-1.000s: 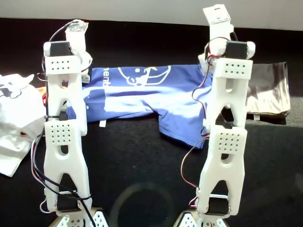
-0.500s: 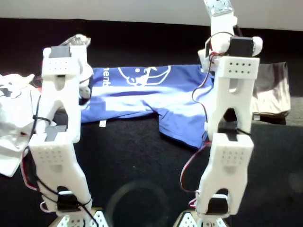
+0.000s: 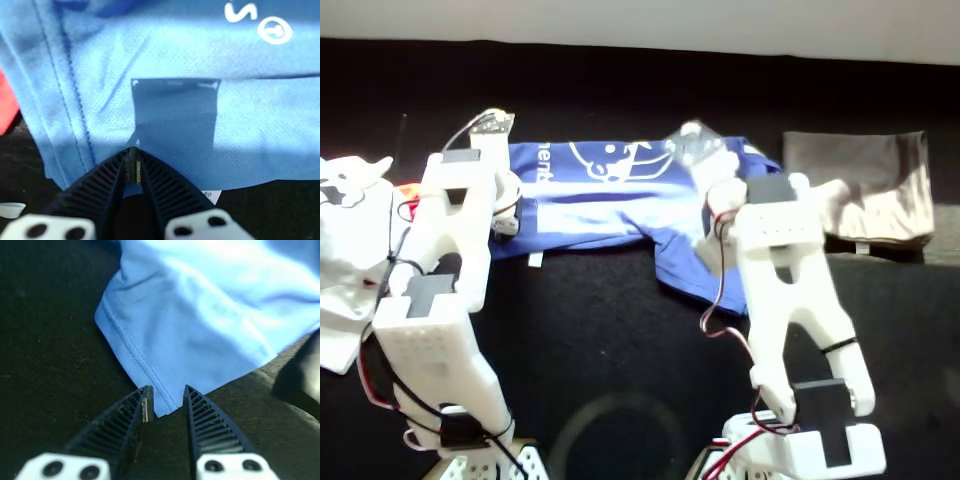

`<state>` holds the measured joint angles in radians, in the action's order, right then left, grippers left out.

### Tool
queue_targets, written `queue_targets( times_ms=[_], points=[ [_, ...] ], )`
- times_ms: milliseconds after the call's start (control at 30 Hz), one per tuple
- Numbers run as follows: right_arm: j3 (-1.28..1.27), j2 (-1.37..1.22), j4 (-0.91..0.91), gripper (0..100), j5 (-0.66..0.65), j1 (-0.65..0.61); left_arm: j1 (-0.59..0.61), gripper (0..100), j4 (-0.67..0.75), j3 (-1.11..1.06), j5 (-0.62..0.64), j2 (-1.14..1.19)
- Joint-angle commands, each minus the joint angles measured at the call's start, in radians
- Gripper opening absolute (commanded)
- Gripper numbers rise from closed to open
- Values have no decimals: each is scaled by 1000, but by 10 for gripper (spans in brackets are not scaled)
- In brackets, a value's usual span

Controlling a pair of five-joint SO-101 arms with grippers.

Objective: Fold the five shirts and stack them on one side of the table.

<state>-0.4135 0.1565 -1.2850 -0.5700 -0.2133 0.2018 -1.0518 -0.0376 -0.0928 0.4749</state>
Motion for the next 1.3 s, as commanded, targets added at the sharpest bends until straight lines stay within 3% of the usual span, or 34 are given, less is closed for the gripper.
queue_targets(
  times_ms=[0, 267, 667, 767, 900, 1267],
  points=[
    [-171, 45, 102, 109, -77, -12, 16, 9, 48, -13, -2, -8],
    [-206, -50, 216, 188, -118, -48, 16, 9, 52, -13, -2, -4],
    [-177, -306, 384, 188, -158, -18, 16, 9, 51, -13, -2, -4],
    [-114, -331, 384, 161, -161, 25, 16, 9, 51, -13, -2, -4],
    [-31, -384, 381, 2, -163, 77, 16, 9, 51, -13, -2, -4],
    [343, -395, 122, 6, -163, 120, 16, 9, 51, -13, -2, -4]
  ],
)
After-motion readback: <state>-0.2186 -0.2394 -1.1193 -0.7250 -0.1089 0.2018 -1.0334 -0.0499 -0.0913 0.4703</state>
